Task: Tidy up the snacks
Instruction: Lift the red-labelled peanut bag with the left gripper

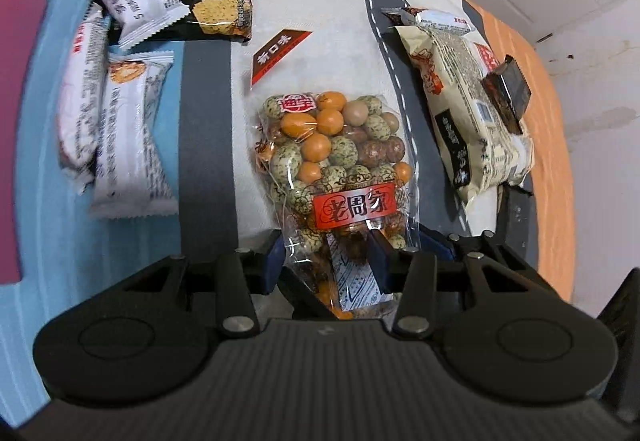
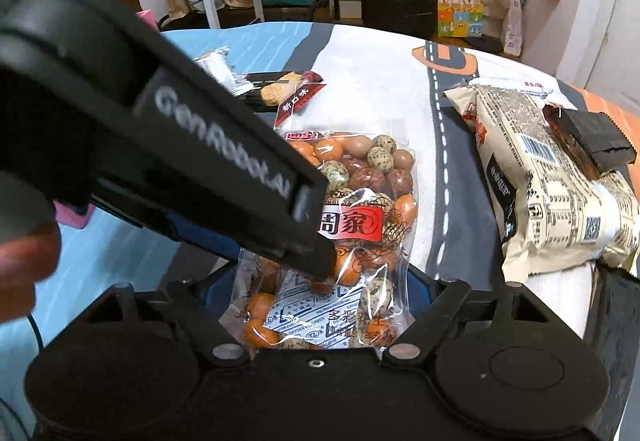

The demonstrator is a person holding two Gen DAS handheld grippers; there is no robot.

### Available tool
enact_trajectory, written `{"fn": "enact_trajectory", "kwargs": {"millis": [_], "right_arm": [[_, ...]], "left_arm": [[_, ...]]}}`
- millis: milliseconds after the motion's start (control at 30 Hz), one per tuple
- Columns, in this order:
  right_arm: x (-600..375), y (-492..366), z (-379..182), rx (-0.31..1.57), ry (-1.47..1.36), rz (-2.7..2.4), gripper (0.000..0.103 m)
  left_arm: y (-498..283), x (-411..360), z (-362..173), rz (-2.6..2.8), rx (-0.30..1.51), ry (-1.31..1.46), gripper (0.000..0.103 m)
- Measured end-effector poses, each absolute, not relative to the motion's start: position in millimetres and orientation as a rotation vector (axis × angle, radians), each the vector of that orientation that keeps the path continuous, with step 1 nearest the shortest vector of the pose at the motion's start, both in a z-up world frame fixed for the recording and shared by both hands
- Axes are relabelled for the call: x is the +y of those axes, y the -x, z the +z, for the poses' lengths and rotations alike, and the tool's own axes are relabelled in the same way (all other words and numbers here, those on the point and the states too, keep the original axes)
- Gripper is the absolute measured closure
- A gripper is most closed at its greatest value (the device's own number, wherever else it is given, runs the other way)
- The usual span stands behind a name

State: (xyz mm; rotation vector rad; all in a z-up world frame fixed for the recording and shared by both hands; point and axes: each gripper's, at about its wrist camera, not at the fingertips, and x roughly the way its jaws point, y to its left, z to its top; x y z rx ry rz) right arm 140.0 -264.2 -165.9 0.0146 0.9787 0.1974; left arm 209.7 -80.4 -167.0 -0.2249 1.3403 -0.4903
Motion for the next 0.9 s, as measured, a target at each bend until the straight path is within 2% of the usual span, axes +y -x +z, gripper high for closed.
{"fn": "enact_trajectory", "kwargs": {"millis": [200, 667, 900], "right_arm": [[-265.7, -128.0, -160.1, 0.998, -0.073, 0.215, 0.020], [-239.1, -93.7, -123.5, 0.950, -0.003, 0.349, 0.020], [-204.0, -81.5, -96.2, 0.832, 0.052, 0.481, 0.020]], "left_arm": [[-187.9, -79.3, -155.5, -0.458, 1.313, 0.185, 0.060], [-123.8, -30.7, -110.7, -0.396, 1.191, 0.243, 0.060], [-97.0, 17.4, -72.3, -0.330, 1.086, 0.233, 0.060]]}}
